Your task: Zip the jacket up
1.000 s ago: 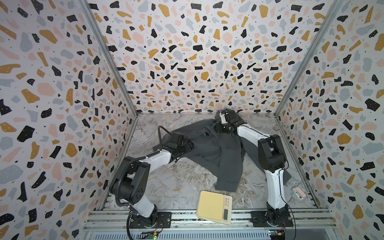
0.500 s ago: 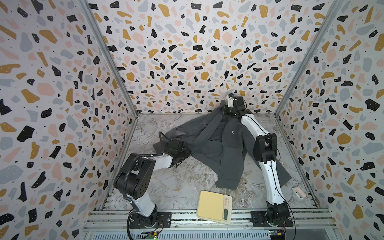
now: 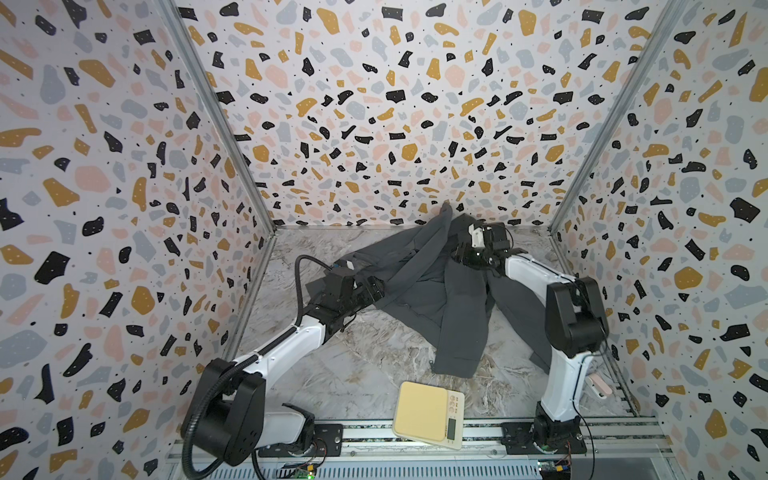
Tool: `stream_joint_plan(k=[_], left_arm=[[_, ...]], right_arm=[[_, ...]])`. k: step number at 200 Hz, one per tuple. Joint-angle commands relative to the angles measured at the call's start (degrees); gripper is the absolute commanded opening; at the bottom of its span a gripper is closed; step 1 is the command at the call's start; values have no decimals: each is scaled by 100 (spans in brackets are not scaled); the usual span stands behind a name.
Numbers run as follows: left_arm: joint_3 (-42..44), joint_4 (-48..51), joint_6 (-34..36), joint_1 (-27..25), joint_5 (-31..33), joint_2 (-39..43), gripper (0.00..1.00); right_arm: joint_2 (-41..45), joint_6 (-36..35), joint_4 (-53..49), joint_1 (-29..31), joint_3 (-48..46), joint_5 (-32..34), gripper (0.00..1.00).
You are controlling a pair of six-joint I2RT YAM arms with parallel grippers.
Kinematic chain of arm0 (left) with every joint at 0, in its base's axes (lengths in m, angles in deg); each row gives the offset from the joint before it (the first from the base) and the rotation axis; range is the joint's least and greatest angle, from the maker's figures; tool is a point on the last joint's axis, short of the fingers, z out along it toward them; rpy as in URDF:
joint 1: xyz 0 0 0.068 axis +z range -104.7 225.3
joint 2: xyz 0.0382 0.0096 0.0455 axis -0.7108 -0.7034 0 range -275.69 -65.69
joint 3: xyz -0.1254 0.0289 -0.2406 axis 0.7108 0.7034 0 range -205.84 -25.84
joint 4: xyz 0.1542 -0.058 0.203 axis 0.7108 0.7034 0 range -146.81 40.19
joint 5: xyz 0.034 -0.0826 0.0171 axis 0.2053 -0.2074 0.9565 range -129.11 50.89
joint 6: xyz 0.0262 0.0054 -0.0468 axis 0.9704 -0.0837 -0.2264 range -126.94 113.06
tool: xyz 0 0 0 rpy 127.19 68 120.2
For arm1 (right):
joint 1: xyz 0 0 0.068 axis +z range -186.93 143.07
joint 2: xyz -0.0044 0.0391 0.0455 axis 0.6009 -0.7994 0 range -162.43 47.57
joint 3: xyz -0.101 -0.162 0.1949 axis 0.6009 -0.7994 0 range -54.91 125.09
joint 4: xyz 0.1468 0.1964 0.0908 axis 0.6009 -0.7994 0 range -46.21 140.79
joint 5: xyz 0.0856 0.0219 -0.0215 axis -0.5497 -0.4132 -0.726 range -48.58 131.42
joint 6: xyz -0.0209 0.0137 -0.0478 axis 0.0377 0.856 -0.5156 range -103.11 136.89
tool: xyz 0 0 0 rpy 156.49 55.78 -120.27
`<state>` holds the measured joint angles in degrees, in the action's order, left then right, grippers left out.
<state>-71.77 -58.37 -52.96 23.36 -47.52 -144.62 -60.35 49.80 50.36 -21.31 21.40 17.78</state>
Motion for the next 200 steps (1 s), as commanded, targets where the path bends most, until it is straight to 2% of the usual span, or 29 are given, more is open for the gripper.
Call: stream_joint_plan(k=[1, 28, 55, 86, 121, 137, 200], left_arm=[[-284, 216, 298, -30, -383, -587, 92], [-324, -347, 107, -26, -553, -766, 91], [-736, 33, 469, -15, -455, -801, 91], [-853, 404, 780, 58, -327, -772, 90], [-581, 398, 770, 296, -364, -643, 90], [-477, 327, 788, 339, -341, -587, 90], [-461, 200, 731, 340, -353, -645, 88]], right_arm=[[608, 491, 1803, 365, -759, -666, 61], [338, 633, 2436, 706, -1084, -1138, 60], [-124, 1140, 3326, 950, -1324, -1389, 58], [-626, 1368, 3580, 1405, -1271, -1226, 56], [-946, 1690, 3866, 1803, -1430, -929, 54], [-1089, 1858, 3851, 1904, -1443, -670, 53], [-1892, 2491, 4442, 2099, -1036, -660, 52]])
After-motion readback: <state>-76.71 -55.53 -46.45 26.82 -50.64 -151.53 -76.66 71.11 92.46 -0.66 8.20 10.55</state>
